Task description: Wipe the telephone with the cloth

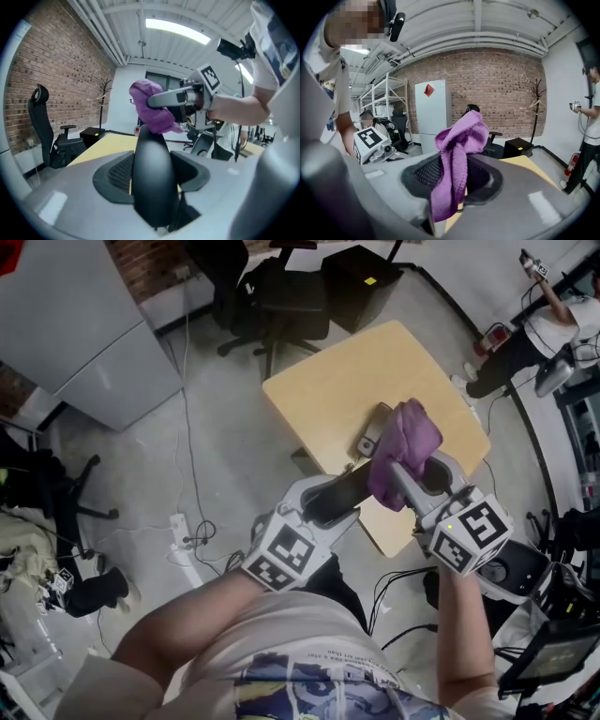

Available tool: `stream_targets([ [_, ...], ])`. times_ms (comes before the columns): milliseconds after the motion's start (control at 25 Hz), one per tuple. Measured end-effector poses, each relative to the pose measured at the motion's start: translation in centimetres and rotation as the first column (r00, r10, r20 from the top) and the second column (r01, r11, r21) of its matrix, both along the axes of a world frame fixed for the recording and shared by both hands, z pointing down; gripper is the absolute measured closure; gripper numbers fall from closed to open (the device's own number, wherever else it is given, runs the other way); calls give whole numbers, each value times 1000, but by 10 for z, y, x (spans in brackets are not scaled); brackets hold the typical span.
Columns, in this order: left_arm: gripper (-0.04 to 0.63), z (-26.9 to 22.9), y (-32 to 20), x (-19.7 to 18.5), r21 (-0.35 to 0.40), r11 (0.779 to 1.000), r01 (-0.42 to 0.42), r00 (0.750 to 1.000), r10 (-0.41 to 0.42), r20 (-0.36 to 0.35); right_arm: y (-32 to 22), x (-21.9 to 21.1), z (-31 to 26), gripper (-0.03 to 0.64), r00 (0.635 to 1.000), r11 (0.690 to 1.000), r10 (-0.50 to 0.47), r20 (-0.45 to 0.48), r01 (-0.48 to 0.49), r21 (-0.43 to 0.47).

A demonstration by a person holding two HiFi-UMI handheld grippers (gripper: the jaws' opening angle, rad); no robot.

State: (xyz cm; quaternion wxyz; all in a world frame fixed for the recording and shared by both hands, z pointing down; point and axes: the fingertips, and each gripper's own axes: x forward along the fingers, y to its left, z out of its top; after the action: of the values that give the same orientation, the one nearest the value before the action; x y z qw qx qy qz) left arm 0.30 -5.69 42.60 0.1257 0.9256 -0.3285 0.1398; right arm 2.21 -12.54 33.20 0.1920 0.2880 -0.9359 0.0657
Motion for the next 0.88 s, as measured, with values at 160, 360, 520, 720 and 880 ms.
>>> stream_targets([
  [160,345,2,0,-5,-12,1000,10,1000,-10,-15,-10,12,-7,500,999,999,42,-2,-42,21],
  [360,345,4,-3,-17,-44,998,35,998,-37,-46,10,-8,-19,500,1000,999,-10,10,10,33],
  [520,345,3,-3,-26,-51,998,36,998,-39,-58,48,-47,-19,500,993,993,-119,21,119,18],
  [720,345,-2,7,-25,-63,998,18,997,-23,-77,79,-65,-5,502,984,984,-180,4,180,-3],
  [880,345,-5,13,-28,-63,998,7,996,-12,-83,60,-42,2,501,996,996,-93,-10,93,-4],
])
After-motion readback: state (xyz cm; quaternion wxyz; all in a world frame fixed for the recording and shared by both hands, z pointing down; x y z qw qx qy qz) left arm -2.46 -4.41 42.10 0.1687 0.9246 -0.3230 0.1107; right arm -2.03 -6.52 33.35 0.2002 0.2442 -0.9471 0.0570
